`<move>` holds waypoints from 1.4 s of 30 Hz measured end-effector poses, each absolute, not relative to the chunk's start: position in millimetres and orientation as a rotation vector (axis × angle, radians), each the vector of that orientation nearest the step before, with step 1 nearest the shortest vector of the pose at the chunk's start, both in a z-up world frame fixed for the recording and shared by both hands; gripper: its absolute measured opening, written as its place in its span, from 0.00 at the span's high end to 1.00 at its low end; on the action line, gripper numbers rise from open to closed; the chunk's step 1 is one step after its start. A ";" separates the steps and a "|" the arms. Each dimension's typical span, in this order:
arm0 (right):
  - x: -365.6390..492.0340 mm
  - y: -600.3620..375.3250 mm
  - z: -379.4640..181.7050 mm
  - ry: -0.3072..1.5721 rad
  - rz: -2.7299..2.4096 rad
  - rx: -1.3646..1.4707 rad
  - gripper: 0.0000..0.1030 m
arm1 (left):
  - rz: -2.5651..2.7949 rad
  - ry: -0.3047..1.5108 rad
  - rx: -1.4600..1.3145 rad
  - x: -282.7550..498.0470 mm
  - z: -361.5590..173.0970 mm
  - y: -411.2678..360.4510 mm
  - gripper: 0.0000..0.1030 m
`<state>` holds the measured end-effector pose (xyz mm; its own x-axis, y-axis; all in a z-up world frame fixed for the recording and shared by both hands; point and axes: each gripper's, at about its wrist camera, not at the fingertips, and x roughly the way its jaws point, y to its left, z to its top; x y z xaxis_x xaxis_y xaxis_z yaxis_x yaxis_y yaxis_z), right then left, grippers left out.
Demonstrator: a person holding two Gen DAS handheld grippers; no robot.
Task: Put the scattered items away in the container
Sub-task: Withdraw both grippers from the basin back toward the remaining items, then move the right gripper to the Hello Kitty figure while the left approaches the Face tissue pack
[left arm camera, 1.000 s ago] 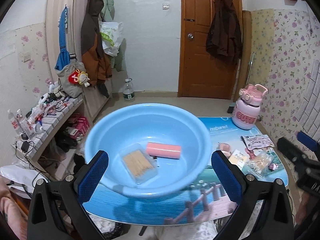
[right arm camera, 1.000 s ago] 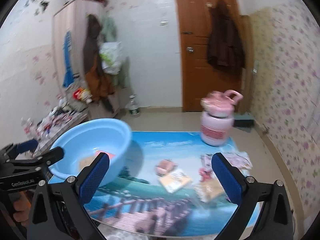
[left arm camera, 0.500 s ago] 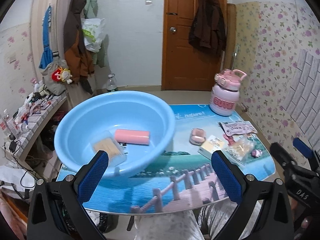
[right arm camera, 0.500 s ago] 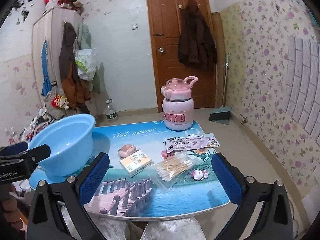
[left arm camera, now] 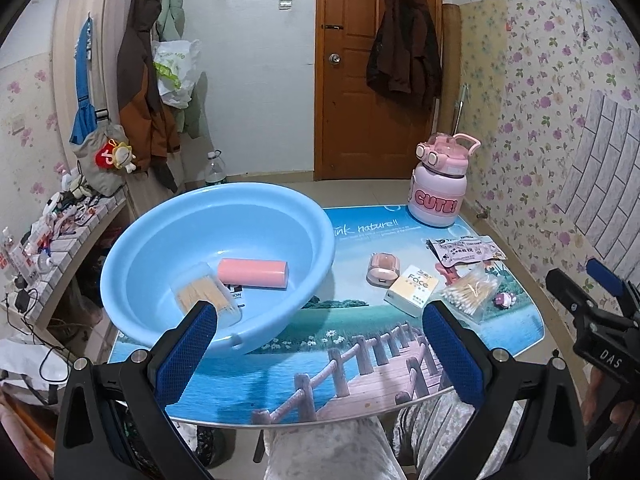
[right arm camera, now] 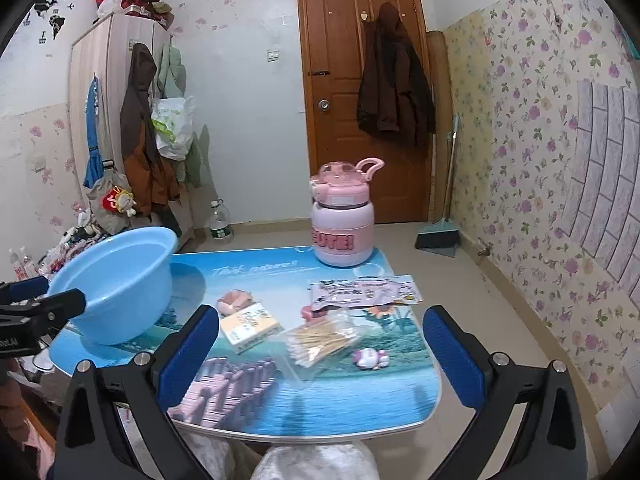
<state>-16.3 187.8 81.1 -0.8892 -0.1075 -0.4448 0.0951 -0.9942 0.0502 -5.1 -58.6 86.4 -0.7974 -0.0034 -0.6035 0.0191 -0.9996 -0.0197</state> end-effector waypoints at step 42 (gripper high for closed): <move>-70.8 227.3 9.0 -0.056 -2.962 1.039 0.25 | -3.071 -0.135 1.235 -58.3 42.1 24.4 0.00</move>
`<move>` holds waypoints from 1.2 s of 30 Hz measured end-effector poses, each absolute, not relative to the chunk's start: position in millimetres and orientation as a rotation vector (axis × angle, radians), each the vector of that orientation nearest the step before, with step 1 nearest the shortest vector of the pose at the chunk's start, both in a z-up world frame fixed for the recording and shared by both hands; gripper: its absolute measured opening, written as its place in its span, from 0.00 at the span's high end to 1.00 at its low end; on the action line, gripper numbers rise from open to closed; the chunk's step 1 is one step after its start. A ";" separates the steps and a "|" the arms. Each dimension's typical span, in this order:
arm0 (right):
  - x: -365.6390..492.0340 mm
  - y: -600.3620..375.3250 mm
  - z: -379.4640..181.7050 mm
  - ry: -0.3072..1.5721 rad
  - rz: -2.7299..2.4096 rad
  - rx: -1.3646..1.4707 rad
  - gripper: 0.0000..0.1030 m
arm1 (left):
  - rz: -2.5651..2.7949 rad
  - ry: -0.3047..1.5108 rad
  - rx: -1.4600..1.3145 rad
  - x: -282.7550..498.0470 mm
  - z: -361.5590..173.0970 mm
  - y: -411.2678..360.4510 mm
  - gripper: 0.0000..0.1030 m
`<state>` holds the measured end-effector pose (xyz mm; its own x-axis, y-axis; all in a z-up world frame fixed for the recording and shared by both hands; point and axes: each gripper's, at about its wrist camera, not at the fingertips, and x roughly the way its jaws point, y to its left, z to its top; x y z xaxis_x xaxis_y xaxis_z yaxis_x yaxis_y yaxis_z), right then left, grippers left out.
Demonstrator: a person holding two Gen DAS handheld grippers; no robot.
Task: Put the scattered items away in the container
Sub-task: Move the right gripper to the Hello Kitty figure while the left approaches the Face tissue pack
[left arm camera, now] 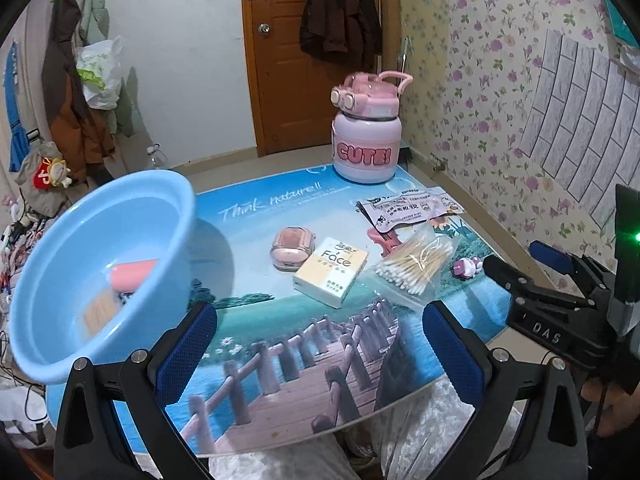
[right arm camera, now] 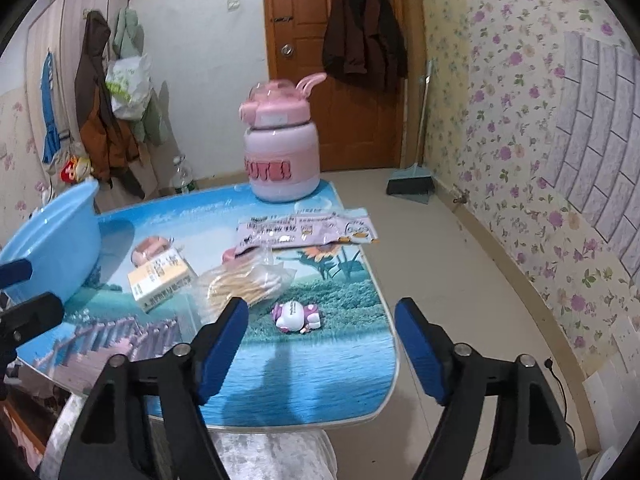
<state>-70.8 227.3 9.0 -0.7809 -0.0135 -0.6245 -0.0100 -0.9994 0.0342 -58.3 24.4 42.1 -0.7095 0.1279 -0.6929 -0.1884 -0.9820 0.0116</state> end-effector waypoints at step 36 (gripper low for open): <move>-126.2 222.2 -34.7 0.014 -2.829 1.128 0.65 | 2.695 0.056 -1.245 -123.0 -3.5 29.7 0.00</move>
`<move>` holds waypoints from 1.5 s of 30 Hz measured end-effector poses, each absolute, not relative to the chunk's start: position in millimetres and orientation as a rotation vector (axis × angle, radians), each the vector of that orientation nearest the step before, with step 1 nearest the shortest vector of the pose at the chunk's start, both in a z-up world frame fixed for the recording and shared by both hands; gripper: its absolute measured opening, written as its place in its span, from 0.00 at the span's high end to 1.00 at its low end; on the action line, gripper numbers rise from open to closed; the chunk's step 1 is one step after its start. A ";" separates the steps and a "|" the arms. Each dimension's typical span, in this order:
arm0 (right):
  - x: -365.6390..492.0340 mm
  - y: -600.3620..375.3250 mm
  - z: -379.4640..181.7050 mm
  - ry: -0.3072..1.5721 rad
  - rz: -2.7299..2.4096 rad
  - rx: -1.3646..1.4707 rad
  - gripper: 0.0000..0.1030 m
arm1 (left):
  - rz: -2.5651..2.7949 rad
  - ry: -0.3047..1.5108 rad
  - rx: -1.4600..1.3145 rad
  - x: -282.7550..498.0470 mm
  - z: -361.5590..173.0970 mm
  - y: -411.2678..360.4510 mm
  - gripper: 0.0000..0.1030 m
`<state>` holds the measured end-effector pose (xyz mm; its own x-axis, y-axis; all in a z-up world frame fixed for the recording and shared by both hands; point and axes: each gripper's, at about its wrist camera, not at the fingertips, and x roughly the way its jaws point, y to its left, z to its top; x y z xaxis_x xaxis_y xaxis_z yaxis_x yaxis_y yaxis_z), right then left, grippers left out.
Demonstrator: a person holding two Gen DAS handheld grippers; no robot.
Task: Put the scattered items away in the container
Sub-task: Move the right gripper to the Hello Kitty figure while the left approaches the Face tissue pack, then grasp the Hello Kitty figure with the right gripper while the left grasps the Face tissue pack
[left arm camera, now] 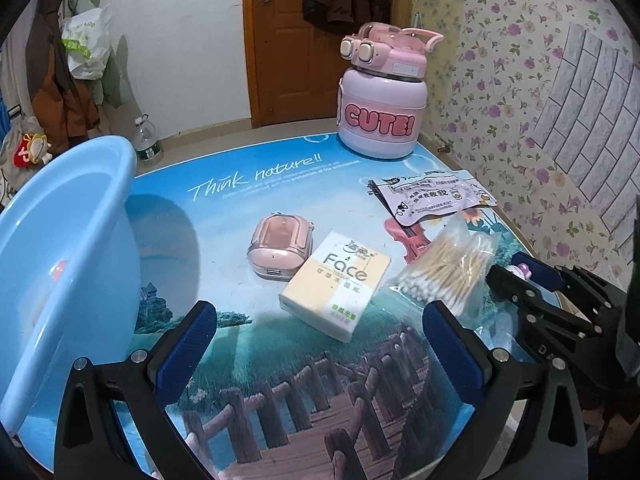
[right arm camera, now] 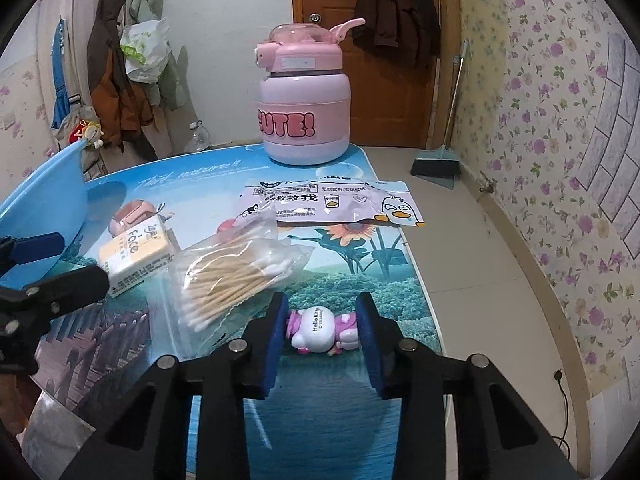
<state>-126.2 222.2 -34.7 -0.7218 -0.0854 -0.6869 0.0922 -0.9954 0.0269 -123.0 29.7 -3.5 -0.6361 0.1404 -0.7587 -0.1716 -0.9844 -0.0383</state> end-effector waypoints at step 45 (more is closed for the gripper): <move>-120.8 226.9 -35.5 -0.005 -2.822 1.097 0.65 | 2.551 -0.021 -1.251 -139.8 -25.6 26.4 0.48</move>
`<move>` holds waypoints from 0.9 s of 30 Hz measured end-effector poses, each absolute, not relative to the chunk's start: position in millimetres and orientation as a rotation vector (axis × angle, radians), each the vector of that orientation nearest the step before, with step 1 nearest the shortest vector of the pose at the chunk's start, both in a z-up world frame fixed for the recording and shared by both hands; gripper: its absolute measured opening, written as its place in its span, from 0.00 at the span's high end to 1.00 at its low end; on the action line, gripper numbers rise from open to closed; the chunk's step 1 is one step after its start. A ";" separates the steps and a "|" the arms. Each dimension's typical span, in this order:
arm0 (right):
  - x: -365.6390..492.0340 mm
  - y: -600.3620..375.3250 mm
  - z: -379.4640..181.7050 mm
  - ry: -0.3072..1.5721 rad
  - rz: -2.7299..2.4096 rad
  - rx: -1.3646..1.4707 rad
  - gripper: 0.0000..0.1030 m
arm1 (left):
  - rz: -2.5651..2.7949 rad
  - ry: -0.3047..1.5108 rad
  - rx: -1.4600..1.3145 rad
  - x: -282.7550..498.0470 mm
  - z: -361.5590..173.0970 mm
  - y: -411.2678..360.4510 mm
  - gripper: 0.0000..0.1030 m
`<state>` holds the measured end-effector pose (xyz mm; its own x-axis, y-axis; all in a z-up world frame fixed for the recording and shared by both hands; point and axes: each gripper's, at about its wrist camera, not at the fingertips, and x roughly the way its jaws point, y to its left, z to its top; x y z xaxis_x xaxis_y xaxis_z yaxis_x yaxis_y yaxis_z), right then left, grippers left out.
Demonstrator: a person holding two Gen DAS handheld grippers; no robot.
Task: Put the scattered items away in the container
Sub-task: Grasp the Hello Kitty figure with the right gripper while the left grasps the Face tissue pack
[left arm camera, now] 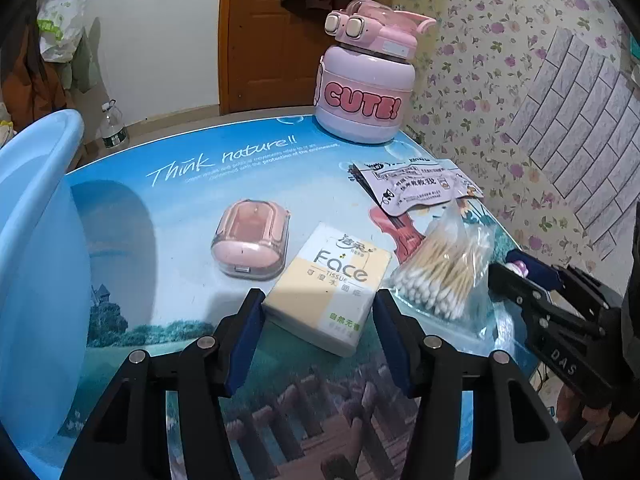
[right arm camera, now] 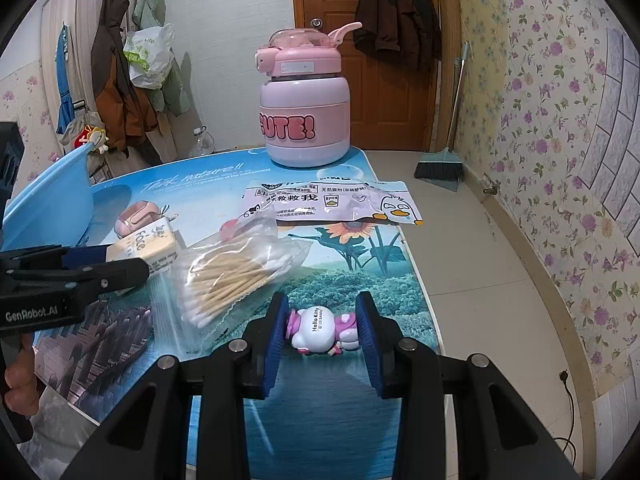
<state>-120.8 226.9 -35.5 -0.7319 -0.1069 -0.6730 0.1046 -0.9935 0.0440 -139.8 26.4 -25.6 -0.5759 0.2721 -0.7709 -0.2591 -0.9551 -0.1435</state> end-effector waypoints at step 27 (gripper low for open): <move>-109.8 227.1 -34.2 0.002 -2.819 1.113 0.65 | 2.574 0.059 -1.190 -118.9 -10.3 24.3 0.40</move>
<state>-109.8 227.1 -34.2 -0.7251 -0.1029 -0.6810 0.1036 -0.9938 0.0398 -118.9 24.3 -10.3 -0.6098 0.2556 -0.7502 -0.2900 -0.9529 -0.0889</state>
